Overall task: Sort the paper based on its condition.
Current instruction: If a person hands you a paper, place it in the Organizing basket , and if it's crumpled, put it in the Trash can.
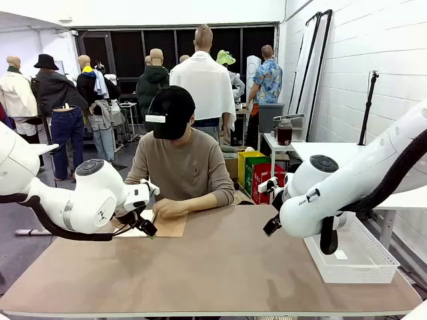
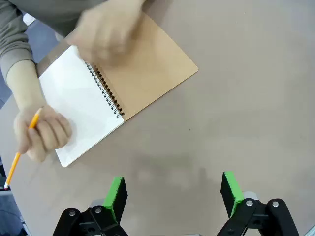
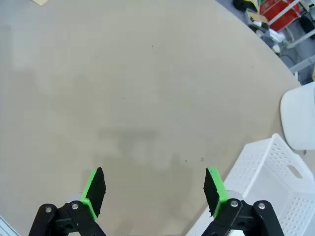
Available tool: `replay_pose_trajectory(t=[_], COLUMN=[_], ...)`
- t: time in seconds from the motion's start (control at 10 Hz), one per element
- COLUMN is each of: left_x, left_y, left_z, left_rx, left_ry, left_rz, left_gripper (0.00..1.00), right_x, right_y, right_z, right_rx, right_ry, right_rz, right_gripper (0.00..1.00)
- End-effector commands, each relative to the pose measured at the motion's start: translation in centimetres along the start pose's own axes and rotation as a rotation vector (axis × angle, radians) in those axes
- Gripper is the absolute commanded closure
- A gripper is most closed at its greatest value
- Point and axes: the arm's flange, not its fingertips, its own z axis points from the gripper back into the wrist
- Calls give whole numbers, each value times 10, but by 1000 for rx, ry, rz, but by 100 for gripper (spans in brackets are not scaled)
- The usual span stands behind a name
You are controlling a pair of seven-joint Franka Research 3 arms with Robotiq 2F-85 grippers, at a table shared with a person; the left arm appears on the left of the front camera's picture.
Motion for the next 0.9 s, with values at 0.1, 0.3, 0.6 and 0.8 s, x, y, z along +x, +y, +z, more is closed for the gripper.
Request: replay_pose_trajectory(t=[0.1,0.3,0.6,0.8], left_x=[0,0,0,0], left_y=[0,0,0,0], left_z=[0,0,0,0], left_rx=[0,0,0,0], left_ry=[0,0,0,0], left_rz=[0,0,0,0], left_gripper=[0,0,0,0], right_x=[0,0,0,0], right_y=[0,0,0,0], right_z=[0,0,0,0], right_rx=[0,0,0,0], right_ry=[0,0,0,0], right_rz=[0,0,0,0], right_gripper=[0,0,0,0])
